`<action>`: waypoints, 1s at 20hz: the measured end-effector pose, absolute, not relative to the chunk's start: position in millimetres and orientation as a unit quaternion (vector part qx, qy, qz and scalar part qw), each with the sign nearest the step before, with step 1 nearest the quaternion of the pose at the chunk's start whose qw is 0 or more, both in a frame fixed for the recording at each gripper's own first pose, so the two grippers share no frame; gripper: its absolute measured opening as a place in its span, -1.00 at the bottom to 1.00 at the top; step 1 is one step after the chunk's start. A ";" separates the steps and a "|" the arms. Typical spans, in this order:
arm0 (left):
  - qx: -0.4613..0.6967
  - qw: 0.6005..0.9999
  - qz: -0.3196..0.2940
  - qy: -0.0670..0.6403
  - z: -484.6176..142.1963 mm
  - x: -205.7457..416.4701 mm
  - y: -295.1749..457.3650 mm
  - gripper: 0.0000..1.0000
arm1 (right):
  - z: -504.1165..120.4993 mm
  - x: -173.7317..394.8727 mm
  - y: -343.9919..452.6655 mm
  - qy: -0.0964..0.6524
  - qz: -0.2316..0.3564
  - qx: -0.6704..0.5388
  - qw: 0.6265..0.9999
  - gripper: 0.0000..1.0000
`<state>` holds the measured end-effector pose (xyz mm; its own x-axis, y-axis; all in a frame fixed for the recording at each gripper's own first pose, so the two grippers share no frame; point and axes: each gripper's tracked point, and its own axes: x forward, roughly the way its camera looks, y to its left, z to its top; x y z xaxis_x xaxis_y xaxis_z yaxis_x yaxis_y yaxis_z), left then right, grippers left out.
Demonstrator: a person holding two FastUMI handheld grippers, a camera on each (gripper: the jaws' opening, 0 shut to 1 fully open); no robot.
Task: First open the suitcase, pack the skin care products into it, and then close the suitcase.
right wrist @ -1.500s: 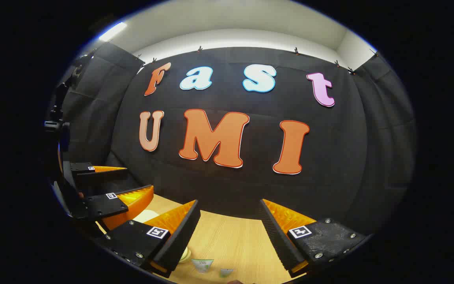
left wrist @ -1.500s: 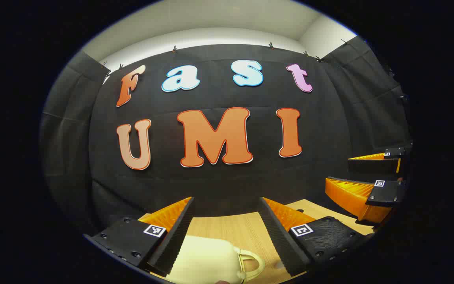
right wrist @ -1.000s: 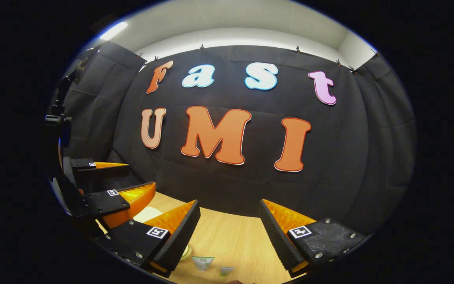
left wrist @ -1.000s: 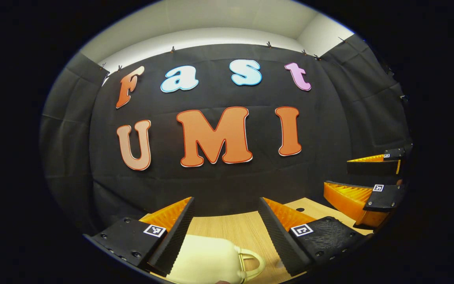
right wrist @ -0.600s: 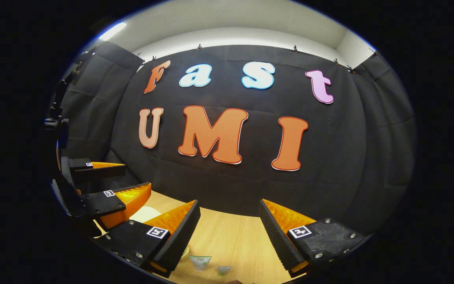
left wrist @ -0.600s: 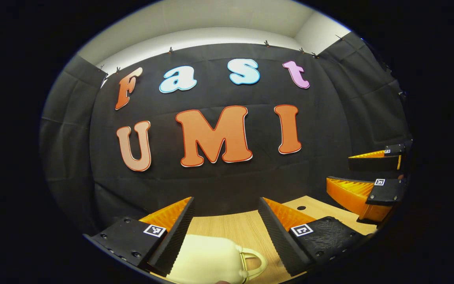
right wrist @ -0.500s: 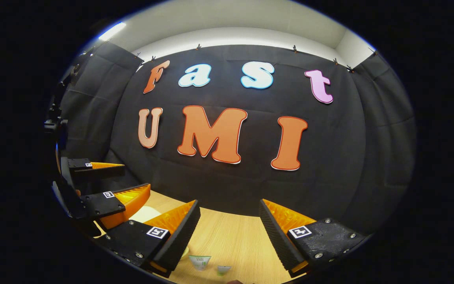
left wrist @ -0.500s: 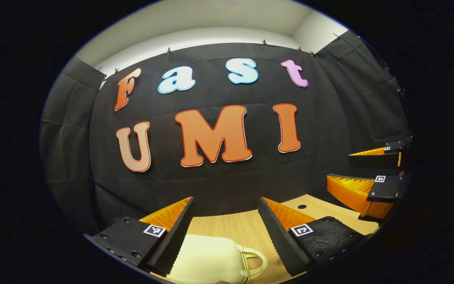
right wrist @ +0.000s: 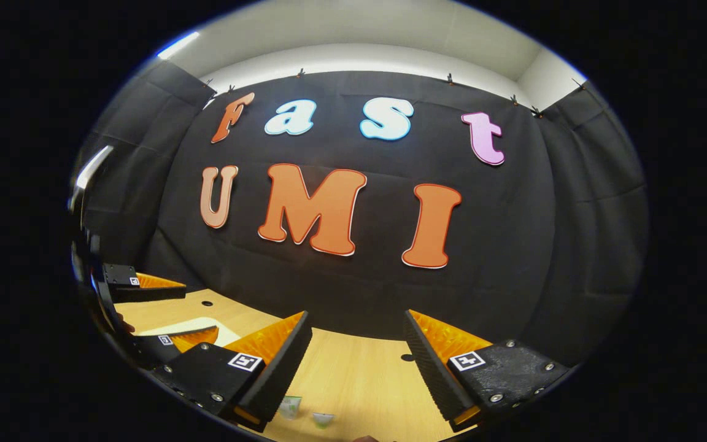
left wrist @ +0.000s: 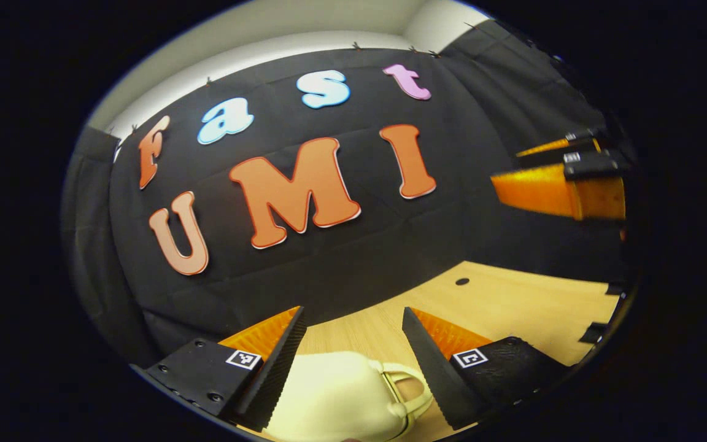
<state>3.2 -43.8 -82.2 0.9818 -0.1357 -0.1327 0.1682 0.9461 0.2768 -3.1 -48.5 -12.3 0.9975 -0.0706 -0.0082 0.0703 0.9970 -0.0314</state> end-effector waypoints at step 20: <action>0.436 0.849 -0.187 0.233 -293.1 -7.4 -79.7 0.54 | -44.2 -9.7 -121.9 0.026 -0.067 -0.006 0.997 0.91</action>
